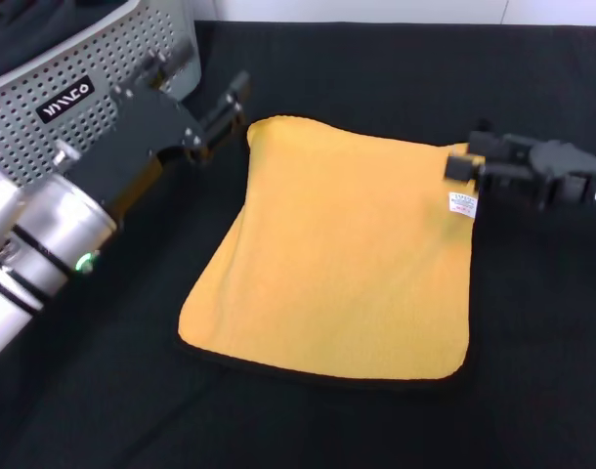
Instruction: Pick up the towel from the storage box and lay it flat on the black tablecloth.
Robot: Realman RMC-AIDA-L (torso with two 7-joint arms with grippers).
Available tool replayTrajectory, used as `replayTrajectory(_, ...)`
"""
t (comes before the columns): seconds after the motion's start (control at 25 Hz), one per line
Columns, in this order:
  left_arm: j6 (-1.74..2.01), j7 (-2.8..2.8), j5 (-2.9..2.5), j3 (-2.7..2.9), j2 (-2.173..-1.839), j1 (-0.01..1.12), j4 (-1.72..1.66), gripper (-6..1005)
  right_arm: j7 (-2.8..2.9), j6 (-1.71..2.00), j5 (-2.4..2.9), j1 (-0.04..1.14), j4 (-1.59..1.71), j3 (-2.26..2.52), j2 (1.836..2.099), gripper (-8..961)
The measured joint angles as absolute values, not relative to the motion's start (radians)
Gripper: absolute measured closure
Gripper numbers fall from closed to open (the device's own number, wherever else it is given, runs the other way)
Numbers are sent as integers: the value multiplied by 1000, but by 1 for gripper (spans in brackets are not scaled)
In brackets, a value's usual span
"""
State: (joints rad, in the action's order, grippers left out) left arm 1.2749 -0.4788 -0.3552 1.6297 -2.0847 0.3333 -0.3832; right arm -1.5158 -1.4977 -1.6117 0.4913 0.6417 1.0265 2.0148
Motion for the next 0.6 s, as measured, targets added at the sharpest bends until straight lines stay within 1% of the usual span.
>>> replayTrajectory(0.08, 1310, -602, -421, 1627, -2068, 322, -389, 251, -1514, -1553, -1596, 474, 723, 1070, 2013, 86)
replayTrajectory(0.2, 1346, -835, -556, 1626, -2034, 315, -418, 254, -1475, -1641, -1569, 447, 867, 1108, 2015, 88)
replayTrajectory(0.24, 1358, -916, -611, 1625, -2023, 314, -430, 254, -1421, -1681, -1561, 431, 961, 1138, 2015, 89)
replayTrajectory(0.28, 1389, -1050, -704, 1623, -2003, 315, -461, 255, -1396, -1693, -1560, 422, 1000, 1155, 2015, 90)
replayTrajectory(0.32, 1389, -1050, -704, 1623, -2003, 315, -461, 255, -1396, -1693, -1560, 422, 1000, 1155, 2015, 91)
replayTrajectory(0.36, 1414, -1139, -761, 1622, -1990, 317, -484, 256, -1368, -1703, -1559, 411, 1050, 1174, 2014, 91)
replayTrajectory(0.48, 1470, -1280, -847, 1621, -1967, 324, -532, 257, -1305, -1722, -1559, 368, 1200, 1224, 2014, 94)
replayTrajectory(0.6, 1536, -1343, -882, 1619, -1956, 322, -554, 259, -1254, -1742, -1559, 331, 1323, 1252, 2013, 96)
